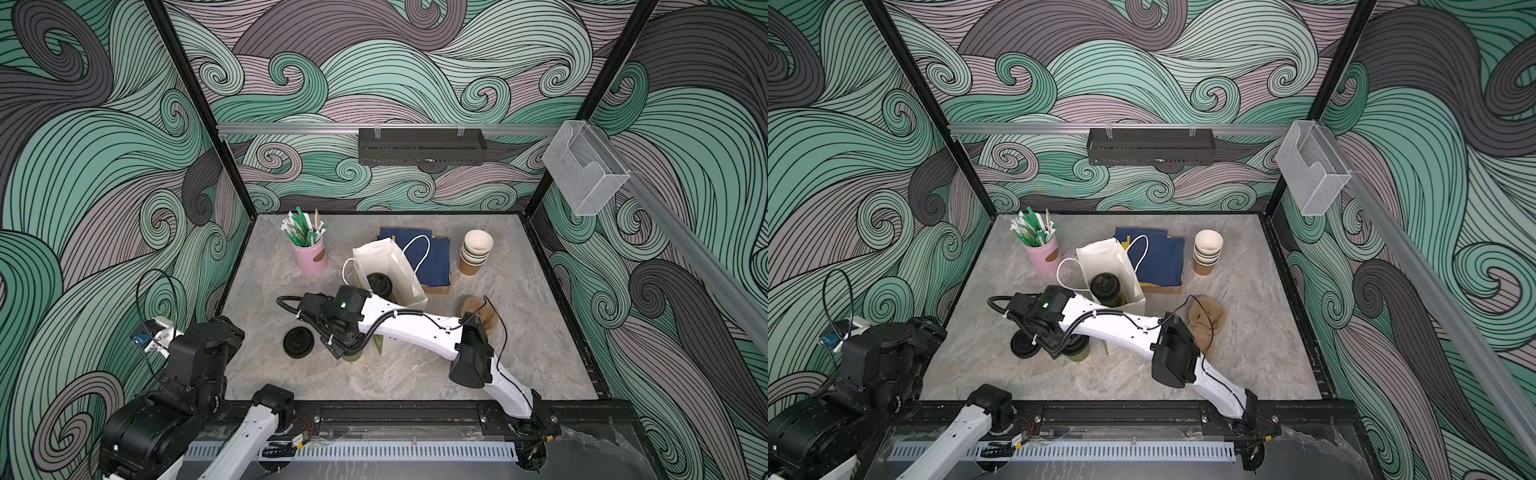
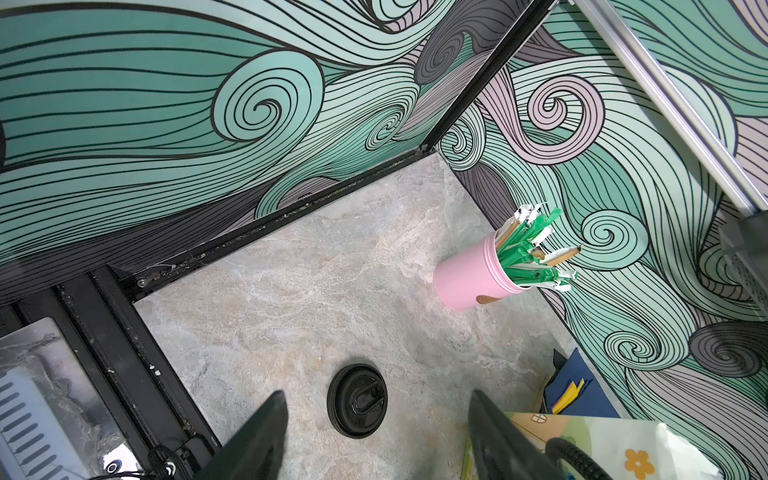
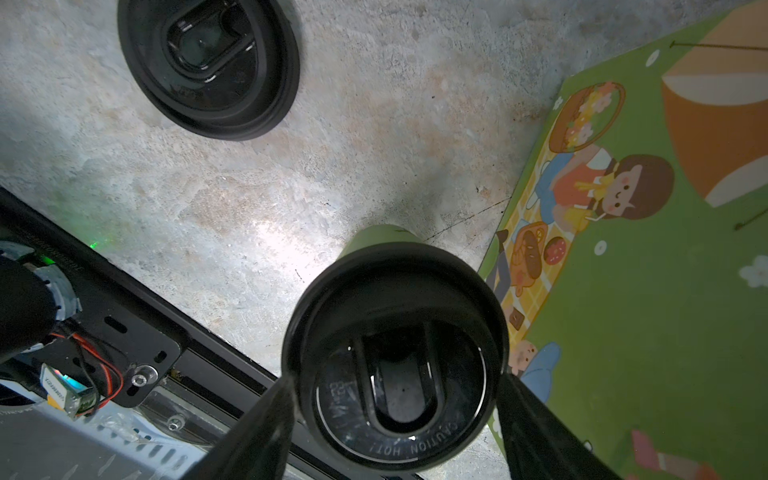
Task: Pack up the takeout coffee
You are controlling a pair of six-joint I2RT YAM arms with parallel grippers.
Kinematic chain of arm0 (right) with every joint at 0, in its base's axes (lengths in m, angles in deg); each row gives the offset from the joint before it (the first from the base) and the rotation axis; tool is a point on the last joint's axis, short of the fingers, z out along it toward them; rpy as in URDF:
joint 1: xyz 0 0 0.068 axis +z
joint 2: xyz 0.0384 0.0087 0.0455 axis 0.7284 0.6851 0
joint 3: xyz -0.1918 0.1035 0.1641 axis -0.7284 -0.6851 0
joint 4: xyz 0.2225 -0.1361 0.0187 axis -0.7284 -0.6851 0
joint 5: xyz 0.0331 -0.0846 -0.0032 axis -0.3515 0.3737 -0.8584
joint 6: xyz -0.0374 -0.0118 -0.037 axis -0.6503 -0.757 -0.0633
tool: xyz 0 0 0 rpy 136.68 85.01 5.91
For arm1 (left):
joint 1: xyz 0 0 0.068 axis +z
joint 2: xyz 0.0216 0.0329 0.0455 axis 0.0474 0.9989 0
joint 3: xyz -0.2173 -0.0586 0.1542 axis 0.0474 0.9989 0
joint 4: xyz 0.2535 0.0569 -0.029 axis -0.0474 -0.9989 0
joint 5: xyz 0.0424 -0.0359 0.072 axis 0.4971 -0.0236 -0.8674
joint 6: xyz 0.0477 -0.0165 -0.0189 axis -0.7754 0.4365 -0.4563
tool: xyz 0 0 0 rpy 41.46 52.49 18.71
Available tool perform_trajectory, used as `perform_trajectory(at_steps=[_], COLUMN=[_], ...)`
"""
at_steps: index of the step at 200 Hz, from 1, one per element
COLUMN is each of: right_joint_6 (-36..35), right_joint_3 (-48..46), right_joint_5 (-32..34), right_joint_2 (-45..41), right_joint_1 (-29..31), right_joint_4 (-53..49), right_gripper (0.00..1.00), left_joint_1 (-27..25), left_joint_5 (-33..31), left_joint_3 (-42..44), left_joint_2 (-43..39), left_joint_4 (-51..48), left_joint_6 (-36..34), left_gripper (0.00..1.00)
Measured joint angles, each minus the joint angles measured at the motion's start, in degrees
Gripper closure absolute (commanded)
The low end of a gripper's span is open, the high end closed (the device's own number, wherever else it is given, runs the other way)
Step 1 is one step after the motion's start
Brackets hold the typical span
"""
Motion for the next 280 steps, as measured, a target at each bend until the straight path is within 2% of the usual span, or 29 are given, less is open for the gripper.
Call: perform_trajectory(at_steps=[96, 280], right_joint_6=[0.0, -0.2], right_joint_3=[-0.3, -0.4], right_joint_5=[-0.8, -0.9], right_joint_2=[0.0, 0.0], right_joint_1=[-0.3, -0.3], right_joint_4=[0.0, 0.0], right_gripper=[0.25, 0.2], left_joint_1=[0.0, 0.0], left_joint_5=[0.0, 0.0], left_joint_3=[0.0, 0.0], left_joint_2=[0.0, 0.0], left_joint_4=[0.3, 0.5], left_joint_6=[0.0, 0.0], left_gripper=[0.29, 0.3])
